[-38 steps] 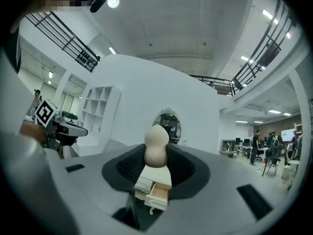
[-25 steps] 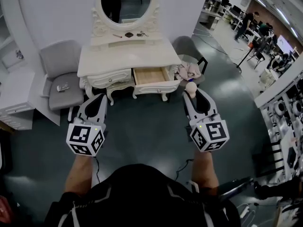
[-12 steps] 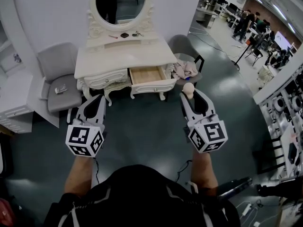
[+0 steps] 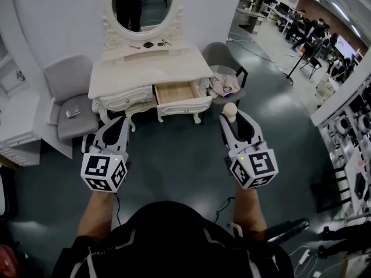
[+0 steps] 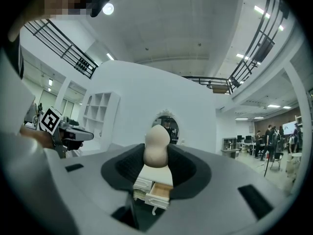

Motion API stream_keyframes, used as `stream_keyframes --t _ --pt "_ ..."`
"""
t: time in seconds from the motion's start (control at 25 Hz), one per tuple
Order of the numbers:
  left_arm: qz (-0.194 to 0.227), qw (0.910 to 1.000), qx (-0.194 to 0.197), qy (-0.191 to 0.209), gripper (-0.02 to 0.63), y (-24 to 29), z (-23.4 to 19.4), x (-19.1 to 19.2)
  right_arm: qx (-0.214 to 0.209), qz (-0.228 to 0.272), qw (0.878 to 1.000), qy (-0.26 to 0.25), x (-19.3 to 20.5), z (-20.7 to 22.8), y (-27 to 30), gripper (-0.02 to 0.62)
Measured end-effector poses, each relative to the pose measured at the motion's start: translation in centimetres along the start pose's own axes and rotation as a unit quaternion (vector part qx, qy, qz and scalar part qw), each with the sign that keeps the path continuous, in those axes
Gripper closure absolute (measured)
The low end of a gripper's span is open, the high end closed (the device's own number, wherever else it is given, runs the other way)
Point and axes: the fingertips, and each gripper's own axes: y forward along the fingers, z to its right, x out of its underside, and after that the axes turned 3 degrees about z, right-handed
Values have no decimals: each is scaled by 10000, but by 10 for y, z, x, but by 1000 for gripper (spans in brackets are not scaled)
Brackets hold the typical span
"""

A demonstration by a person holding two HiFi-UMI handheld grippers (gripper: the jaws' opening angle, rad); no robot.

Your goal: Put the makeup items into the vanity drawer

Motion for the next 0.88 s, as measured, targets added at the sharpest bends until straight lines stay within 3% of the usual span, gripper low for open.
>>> stream_keyframes --t 0.52,0.88 --pt "8 9999 44 136 603 39 49 5 -167 101 9998 17 13 44 -3 442" --pt "117 9998 155 41 603 89 15 14 -75 3 10000 -5 27 54 47 442"
